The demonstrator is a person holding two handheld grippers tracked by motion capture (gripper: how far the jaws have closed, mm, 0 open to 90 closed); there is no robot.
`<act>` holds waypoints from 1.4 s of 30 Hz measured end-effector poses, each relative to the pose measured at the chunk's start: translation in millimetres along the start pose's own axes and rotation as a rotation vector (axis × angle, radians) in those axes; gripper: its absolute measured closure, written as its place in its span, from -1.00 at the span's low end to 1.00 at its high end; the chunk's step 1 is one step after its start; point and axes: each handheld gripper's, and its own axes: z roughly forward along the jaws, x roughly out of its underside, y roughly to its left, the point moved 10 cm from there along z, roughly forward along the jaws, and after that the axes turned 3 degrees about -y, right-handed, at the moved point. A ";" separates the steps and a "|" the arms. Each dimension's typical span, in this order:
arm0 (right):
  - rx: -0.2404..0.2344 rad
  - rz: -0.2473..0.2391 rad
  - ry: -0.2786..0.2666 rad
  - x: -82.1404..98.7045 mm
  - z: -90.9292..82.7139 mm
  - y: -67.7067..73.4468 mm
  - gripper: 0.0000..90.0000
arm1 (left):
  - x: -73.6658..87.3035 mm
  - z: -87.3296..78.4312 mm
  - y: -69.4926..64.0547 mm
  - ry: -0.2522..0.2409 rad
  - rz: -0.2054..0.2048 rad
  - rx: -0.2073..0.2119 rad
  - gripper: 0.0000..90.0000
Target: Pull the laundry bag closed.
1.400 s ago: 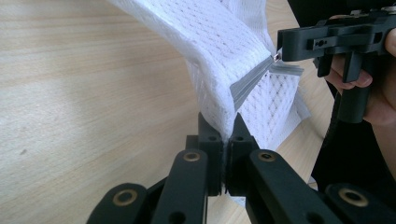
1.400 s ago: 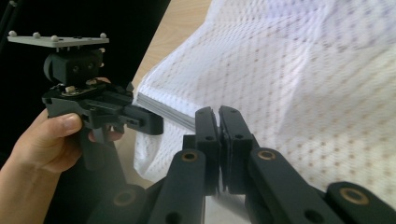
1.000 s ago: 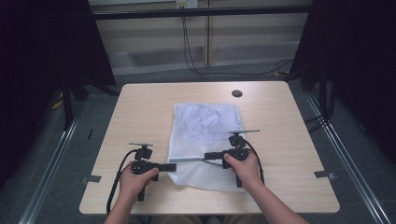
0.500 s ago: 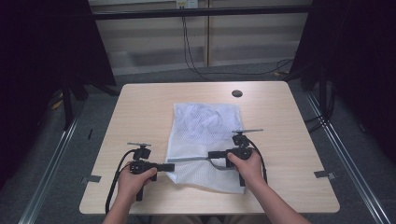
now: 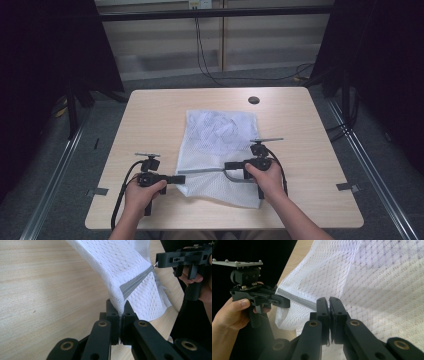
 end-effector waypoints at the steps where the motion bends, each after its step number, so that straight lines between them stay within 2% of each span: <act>1: 0.001 -0.001 0.000 0.1 -0.1 -0.2 0.95 | -0.1 0.3 -0.1 -0.001 0.000 0.001 0.96; 5: -0.001 -0.002 0.000 0.0 -1.1 -1.3 0.95 | -0.2 0.7 -0.1 -0.001 -0.005 -0.001 0.96; 6: -0.004 -0.002 0.001 0.1 -1.0 -1.2 0.95 | -0.2 0.7 1.6 0.002 0.015 -0.006 0.96; 11: 0.001 0.000 0.003 0.6 -2.3 -1.5 0.95 | -0.4 0.9 0.1 0.001 -0.005 0.006 0.96; 16: -0.003 0.005 0.000 0.8 -4.4 -1.8 0.95 | 0.5 1.8 1.4 0.012 0.013 0.007 0.96; 24: -0.006 0.010 -0.004 1.1 -7.0 -3.1 0.95 | 1.4 4.4 0.3 0.017 -0.005 0.006 0.96; 26: -0.001 0.007 -0.008 0.9 -7.4 -4.2 0.95 | 1.5 4.5 1.6 0.021 0.008 0.004 0.96; 39: -0.007 0.021 -0.016 1.5 -12.4 -3.5 0.95 | 2.0 6.3 0.6 0.024 0.016 0.013 0.96; 42: -0.008 0.019 -0.017 1.4 -12.8 -3.3 0.95 | 1.5 6.7 -0.5 0.018 0.007 0.016 0.96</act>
